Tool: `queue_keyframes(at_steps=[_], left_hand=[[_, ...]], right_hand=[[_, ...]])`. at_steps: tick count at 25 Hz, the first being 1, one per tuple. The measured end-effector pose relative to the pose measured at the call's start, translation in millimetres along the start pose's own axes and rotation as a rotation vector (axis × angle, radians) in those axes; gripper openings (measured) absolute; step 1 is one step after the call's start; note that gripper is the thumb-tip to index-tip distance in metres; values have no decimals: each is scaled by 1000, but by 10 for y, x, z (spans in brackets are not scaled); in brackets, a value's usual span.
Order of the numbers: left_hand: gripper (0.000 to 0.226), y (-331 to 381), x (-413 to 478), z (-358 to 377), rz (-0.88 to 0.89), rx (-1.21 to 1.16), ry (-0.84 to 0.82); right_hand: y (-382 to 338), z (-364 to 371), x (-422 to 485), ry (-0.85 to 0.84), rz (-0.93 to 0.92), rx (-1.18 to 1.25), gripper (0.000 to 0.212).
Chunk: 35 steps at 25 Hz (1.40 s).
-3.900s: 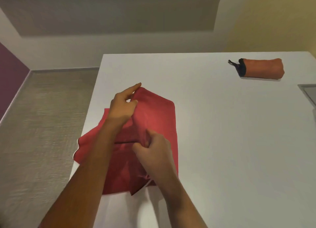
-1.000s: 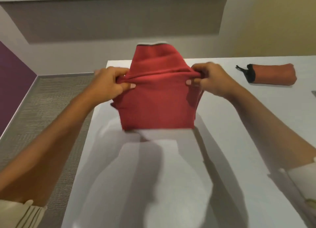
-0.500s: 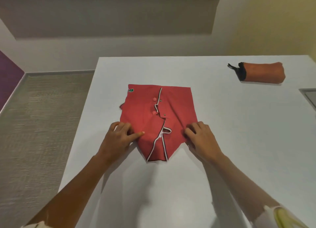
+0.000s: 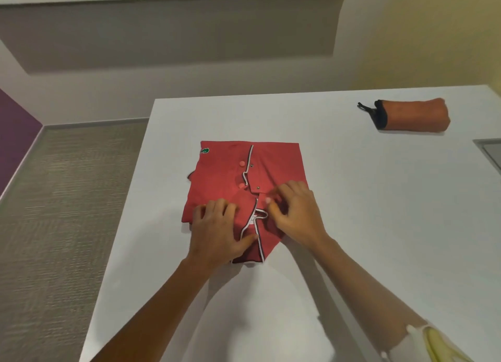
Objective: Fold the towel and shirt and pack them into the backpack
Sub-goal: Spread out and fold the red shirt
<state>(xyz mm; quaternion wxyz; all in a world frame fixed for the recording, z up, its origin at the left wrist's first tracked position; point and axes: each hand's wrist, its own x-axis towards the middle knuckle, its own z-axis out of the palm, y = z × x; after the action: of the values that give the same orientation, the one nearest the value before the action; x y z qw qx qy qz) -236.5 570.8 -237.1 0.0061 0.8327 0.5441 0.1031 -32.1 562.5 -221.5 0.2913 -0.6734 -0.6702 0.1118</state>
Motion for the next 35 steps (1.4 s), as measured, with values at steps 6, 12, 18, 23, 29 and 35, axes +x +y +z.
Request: queue_keyframes(at_steps=[6,12,18,23,29,35], left_hand=[[34,88,72,13,-108,-74,-88],[13,-47,92,-84,-328,-657,99],[33,-70,-90,-104,-162,-855,173],[29,-196,-202,81,47,-505,98],[34,-162,-171,82,-1,-571,109],[41,-171,-219,93,58,-554,115]], right_hand=[[-246,290,221,-371,166,-80,65],[-311,356,162,-205,158,-102,43],[-457,464,126,8,140,8,26],[-364,470,120,-159,74,7,35],[-414,339,283,-87,468,365,49],[-493,458,540,19,630,513,8]])
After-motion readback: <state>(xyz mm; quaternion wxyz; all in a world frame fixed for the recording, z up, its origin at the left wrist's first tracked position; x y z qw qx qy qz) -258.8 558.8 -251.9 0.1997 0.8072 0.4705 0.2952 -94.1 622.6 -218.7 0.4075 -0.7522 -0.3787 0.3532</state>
